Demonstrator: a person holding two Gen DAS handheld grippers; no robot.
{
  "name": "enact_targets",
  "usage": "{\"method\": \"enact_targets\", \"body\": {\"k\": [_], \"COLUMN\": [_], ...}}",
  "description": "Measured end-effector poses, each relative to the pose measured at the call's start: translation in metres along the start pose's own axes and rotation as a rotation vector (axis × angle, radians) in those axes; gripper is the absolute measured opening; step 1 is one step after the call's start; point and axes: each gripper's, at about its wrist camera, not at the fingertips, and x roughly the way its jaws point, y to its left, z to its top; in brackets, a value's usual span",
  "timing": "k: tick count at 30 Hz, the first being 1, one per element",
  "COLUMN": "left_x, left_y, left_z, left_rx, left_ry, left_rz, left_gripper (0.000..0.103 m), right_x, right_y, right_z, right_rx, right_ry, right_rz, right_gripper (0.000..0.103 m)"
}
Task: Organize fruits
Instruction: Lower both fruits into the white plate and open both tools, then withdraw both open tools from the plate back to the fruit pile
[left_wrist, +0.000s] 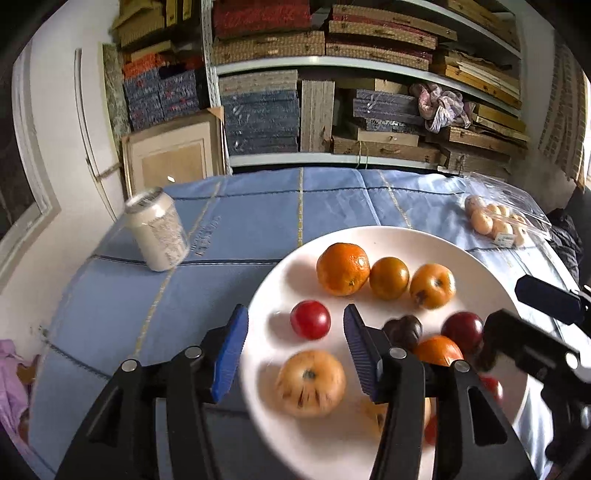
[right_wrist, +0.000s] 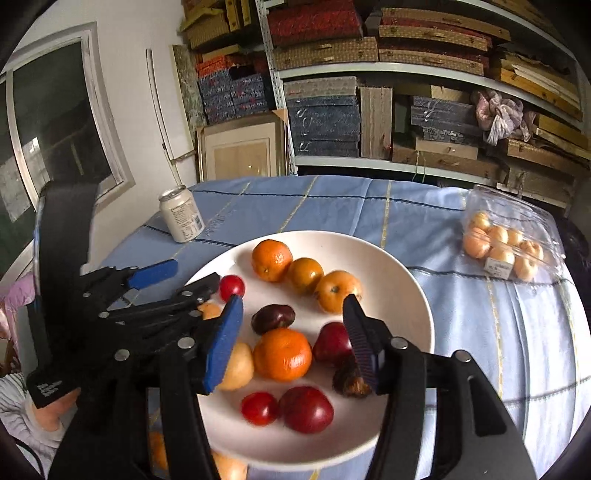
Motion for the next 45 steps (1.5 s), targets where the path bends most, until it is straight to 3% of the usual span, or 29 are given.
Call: {"method": "enact_targets", "body": {"k": [7, 16, 26, 45], "left_x": [-0.059, -0.106, -0.117, -0.11], "left_y": [-0.003, -0.018, -0.015, -0.023], "left_z": [-0.032, -0.096, -0.134, -0.143], "left_rx": [0.005, 0.019, -0.013, 0.034], "left_ry": [-0.037, -0.04, -0.042, -0.025], "left_rz": [0.01, 0.008, 0.005, -0.017], "left_gripper": [0.06, 0.065, 0.065, 0.066], "right_x": [-0.056, -0.116, -0.137, -0.115], "right_y": [0.004, 0.011, 0.011, 0.019], "right_z": [-0.016, -0.085, -0.143, -0.148], "right_rx": [0.03, 0.054, 0.052, 0.006], "right_ry": [-0.035, -0.093, -0.067, 0.007], "right_rz": [-0.002, -0.023, -0.057, -0.074], "right_gripper": [0.055, 0.06, 0.065, 0.066]}}
